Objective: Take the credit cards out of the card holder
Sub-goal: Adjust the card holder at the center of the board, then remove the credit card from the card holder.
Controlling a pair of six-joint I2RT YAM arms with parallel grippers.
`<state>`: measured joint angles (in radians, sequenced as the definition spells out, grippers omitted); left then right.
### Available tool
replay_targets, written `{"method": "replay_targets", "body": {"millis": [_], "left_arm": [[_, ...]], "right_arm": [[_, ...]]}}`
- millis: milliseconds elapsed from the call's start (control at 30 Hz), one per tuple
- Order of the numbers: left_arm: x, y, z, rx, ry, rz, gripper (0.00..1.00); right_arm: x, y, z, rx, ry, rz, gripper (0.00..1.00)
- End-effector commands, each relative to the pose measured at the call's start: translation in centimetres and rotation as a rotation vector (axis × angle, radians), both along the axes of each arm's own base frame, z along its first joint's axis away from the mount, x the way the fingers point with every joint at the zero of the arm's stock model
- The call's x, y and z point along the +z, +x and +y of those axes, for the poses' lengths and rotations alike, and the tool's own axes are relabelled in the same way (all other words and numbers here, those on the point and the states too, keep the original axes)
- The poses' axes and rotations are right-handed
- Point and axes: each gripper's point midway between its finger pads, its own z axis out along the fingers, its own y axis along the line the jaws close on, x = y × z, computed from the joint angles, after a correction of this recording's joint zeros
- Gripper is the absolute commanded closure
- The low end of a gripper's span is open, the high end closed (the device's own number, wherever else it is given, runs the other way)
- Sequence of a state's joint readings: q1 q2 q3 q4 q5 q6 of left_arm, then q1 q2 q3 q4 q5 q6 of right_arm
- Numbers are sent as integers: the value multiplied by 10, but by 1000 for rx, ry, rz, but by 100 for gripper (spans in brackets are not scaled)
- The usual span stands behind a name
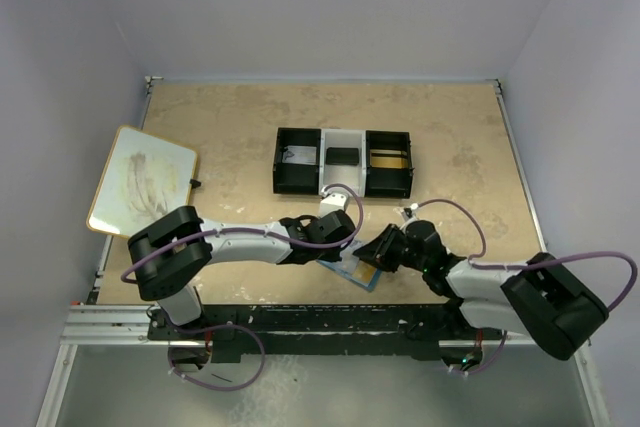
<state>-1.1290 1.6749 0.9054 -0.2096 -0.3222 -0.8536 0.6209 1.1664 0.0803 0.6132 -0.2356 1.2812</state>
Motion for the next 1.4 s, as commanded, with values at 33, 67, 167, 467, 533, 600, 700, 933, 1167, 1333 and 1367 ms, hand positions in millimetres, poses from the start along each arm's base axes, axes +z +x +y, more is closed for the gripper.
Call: {"method": "replay_targets", "body": {"millis": [33, 67, 167, 467, 533, 600, 700, 933, 1167, 1333, 1367], "left_arm": [[2, -6, 0, -9, -18, 17, 83], [1, -6, 0, -9, -17, 18, 83], [0, -7, 1, -14, -7, 24, 83], [-4, -10, 1, -14, -21, 34, 85], [-4, -10, 2, -10, -20, 35, 85], [-4, -10, 3, -10, -20, 35, 85], [-6, -11, 5, -20, -5, 36, 85], [-8, -14, 2, -44, -9, 48, 86], [-9, -16, 7, -34, -15, 51, 86], [-13, -18, 14, -25, -5, 52, 87], [-13, -18, 15, -22, -3, 52, 87]], "right_arm": [[-2, 0, 2, 3, 30, -9, 75], [-2, 1, 3, 2, 27, -8, 76], [1, 8, 4, -3, 5, -13, 74], [6, 6, 10, 61, 19, -68, 76], [2, 5, 12, 97, -15, -67, 76], [1, 3, 11, 98, -12, -72, 71], [8, 2, 13, 97, 34, -96, 66], [8, 4, 17, 52, 60, -65, 77], [4, 5, 16, 38, 46, -59, 76], [1, 5, 15, 25, 42, -48, 80], [1, 5, 14, 22, 36, -47, 81]]}}
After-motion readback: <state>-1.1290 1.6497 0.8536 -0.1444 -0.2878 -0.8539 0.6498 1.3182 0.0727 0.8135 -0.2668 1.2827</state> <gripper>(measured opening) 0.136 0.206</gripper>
